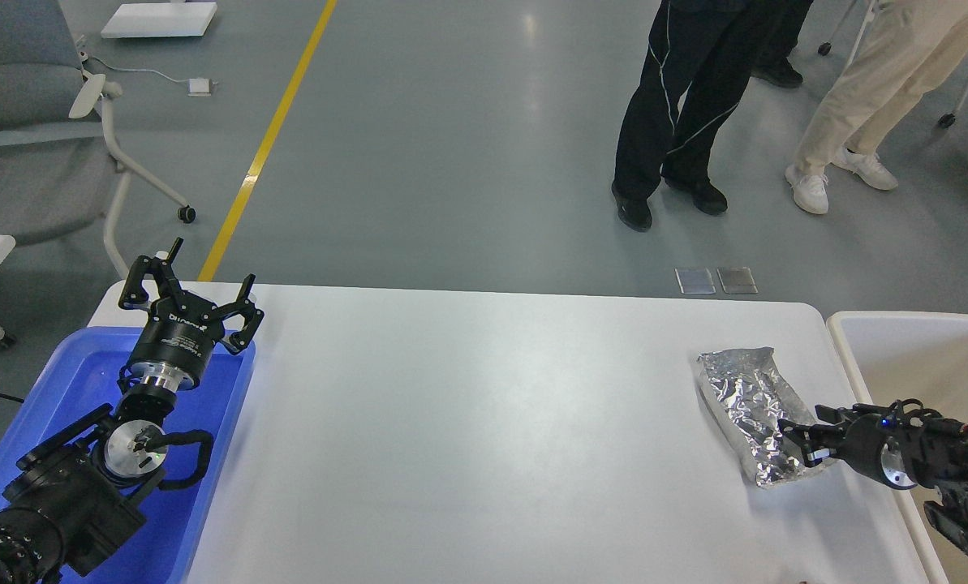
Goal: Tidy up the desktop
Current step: 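Close the right gripper on the silver foil bag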
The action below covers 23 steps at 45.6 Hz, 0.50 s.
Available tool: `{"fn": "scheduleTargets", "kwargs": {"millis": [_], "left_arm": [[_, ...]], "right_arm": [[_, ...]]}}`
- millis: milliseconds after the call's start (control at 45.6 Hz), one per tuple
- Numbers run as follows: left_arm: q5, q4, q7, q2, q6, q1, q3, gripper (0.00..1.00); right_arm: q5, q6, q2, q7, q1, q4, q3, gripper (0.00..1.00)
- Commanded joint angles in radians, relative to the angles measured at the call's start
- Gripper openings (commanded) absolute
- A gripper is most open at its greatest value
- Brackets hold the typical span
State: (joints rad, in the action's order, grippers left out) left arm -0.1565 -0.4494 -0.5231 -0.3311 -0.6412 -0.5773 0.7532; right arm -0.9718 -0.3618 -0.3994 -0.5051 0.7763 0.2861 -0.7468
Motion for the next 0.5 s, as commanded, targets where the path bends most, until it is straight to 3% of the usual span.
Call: {"fn": "scheduleTargets", "kwargs": {"millis": [0,88,482], "left_arm": [[0.0,0.0,0.0,0.0,0.0,0.001,0.0,1.0],[0.0,0.0,0.0,0.0,0.0,0.001,0.0,1.0],[0.0,0.0,0.0,0.0,0.0,-0.001,0.0,1.0]], "right_arm": [[0.001,0.01,0.002,0.0,-0.014,0.001,-0.002,0.16],[0.002,0.018,0.002,0.0,-0.014,0.001,0.001,0.0],[0.03,0.024,-0.001,0.0,-0.008,-0.001,0.007,0.0]]}}
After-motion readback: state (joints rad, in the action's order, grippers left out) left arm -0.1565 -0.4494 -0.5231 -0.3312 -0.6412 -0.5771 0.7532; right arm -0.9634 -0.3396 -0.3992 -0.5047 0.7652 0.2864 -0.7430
